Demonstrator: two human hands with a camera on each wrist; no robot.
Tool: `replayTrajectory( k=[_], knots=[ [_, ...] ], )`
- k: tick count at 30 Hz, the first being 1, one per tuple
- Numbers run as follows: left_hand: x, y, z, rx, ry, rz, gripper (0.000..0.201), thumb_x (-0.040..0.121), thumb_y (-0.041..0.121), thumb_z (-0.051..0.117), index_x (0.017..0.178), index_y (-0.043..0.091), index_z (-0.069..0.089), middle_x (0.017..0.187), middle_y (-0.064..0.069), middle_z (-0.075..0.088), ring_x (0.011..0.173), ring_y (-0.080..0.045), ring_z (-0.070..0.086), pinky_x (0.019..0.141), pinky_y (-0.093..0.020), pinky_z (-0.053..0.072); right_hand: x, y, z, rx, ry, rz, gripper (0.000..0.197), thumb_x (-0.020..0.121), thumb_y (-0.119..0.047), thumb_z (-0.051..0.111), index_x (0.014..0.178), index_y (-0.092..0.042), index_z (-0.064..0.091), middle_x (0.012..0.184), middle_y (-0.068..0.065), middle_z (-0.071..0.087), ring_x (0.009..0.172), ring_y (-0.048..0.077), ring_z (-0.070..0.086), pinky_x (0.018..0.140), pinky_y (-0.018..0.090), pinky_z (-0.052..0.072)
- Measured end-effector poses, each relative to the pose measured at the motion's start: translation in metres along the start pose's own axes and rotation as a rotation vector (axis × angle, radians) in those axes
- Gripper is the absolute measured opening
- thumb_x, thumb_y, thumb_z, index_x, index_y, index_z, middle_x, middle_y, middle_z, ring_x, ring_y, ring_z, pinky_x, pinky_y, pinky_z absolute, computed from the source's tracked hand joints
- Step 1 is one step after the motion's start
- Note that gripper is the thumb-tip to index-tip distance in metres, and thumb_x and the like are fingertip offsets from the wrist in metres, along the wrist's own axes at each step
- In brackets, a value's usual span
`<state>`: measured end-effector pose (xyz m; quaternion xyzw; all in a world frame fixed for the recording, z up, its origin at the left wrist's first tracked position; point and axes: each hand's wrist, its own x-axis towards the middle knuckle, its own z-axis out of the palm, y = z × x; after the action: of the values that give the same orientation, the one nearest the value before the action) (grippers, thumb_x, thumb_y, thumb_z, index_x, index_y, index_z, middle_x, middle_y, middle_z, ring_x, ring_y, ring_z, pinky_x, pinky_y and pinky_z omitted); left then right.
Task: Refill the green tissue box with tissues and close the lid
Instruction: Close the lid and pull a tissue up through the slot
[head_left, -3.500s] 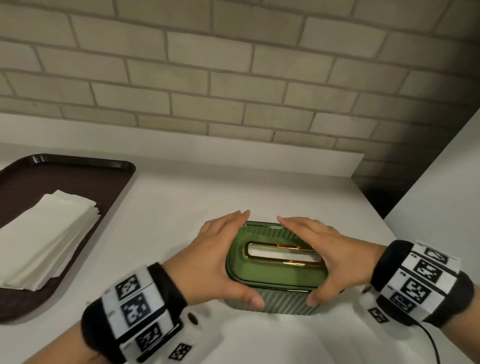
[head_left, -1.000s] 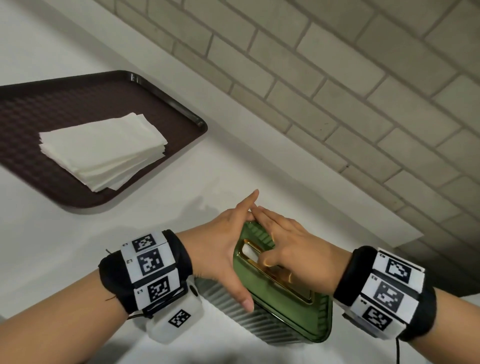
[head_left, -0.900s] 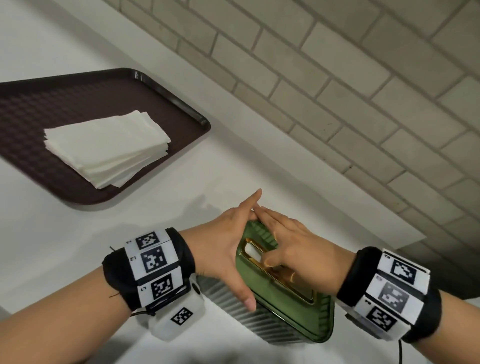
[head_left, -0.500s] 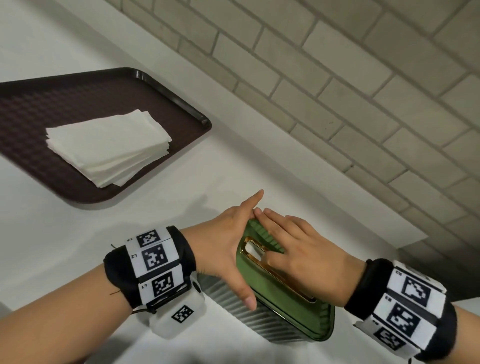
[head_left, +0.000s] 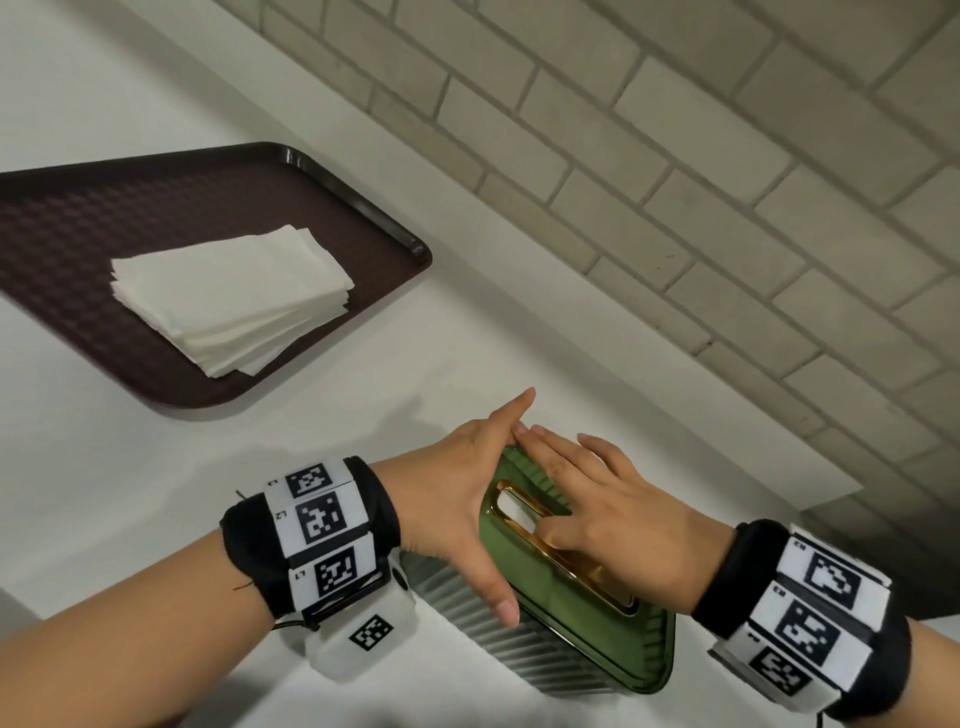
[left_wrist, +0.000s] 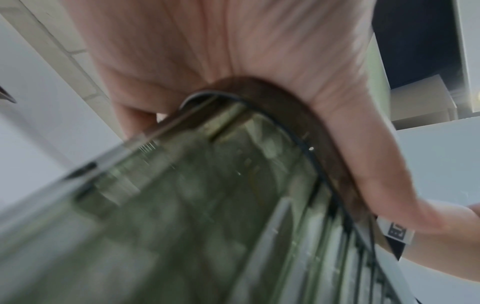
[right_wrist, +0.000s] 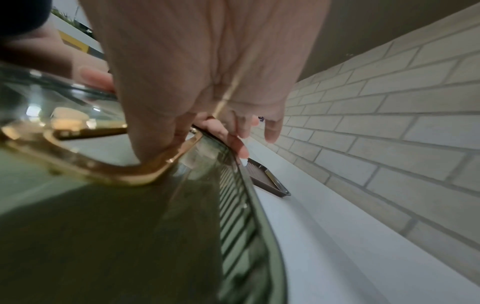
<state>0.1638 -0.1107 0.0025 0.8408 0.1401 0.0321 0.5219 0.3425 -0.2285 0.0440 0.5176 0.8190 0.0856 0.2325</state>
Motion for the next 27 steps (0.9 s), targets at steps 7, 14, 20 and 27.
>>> replayTrajectory(
  k=[7,14,20,27],
  knots=[
    [0.002,-0.003,0.0,-0.009,0.008,0.012,0.151,0.038,0.049,0.09,0.132,0.053,-0.028,0.153,0.009,0.012,0.141,-0.009,0.013,0.118,-0.037,0.021,-0.008,0.005,0.003,0.082,0.07,-0.045,0.011,0.089,-0.037,0.047,0.093,-0.03,0.054,0.153,0.017,0.024,0.143,0.029,0.019,0.107,0.038,0.031],
    [0.001,-0.001,0.0,-0.011,0.006,0.017,0.154,0.044,0.038,0.092,0.138,0.042,-0.029,0.146,0.016,0.02,0.135,0.0,0.016,0.116,-0.023,0.018,-0.014,0.007,0.0,0.407,0.155,-0.015,0.005,0.089,-0.028,0.052,0.091,-0.026,0.048,0.151,0.006,0.027,0.136,0.018,0.031,0.105,0.027,0.032],
    [-0.001,0.001,-0.001,0.006,-0.007,0.015,0.151,0.047,0.037,0.091,0.14,0.04,-0.028,0.148,0.018,0.016,0.132,0.004,0.014,0.112,-0.02,0.016,-0.021,0.006,-0.001,0.766,0.112,0.146,0.003,0.086,-0.035,0.046,0.089,-0.036,0.046,0.152,-0.019,0.012,0.136,-0.004,0.018,0.104,0.006,0.019],
    [0.0,0.0,-0.001,0.026,-0.004,0.021,0.148,0.045,0.039,0.092,0.142,0.042,-0.021,0.147,0.022,0.017,0.134,0.003,0.016,0.117,-0.026,0.019,-0.027,0.013,0.01,1.062,0.043,0.301,0.013,0.089,-0.027,0.054,0.086,-0.039,0.05,0.143,-0.027,0.025,0.137,-0.012,0.016,0.102,0.003,0.022]
  ],
)
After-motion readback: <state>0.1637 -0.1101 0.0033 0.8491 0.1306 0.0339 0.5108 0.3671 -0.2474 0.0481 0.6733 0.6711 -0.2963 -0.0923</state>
